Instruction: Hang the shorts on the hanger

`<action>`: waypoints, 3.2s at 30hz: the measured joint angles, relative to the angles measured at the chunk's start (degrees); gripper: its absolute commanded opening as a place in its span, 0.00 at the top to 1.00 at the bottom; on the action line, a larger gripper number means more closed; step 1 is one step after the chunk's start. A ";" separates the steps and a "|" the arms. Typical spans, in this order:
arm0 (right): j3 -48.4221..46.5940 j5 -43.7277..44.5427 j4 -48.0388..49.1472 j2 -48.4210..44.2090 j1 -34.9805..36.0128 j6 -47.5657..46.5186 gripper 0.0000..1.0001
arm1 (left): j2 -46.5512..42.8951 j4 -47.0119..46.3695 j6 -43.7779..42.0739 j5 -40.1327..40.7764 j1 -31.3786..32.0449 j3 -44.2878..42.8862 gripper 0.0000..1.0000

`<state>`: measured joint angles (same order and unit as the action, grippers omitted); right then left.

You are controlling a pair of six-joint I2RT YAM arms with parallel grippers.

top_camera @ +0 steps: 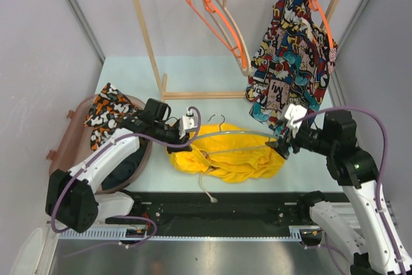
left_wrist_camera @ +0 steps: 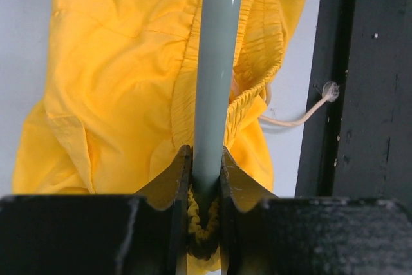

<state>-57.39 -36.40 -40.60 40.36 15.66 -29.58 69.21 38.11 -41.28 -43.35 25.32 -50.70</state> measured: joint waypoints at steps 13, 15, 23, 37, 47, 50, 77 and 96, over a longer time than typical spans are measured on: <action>17.03 12.98 0.46 -1.51 18.71 -6.29 0.13 | 7.43 -4.48 13.57 -2.62 -4.46 -4.00 1.00; 20.44 19.93 4.96 -0.44 26.14 -4.83 0.12 | 8.00 -4.61 14.49 -2.91 -4.92 -4.09 1.00; 26.64 40.33 22.88 11.26 32.65 0.04 0.35 | 8.00 -4.57 15.37 -3.17 -5.73 -4.09 1.00; 26.16 30.60 25.57 12.59 8.41 6.19 1.00 | -0.44 -2.01 9.60 -6.91 -9.49 -2.78 1.00; 20.48 8.24 19.71 14.23 -10.49 12.07 1.00 | -12.76 -2.99 -1.31 -6.75 -9.70 5.20 1.00; 18.40 4.04 16.39 15.85 -12.61 13.49 1.00 | -13.29 -0.72 -7.93 -5.88 -9.70 5.20 1.00; 12.52 -0.17 5.05 14.91 -17.92 10.71 1.00 | -2.93 3.91 -20.68 7.45 -7.61 0.26 1.00; 6.12 15.02 2.56 10.75 -6.23 12.83 1.00 | 2.80 6.84 -11.72 23.04 4.52 -11.26 1.00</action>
<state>-51.27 -21.39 -38.04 51.11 9.43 -16.75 72.01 44.95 -52.99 -20.32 29.85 -61.95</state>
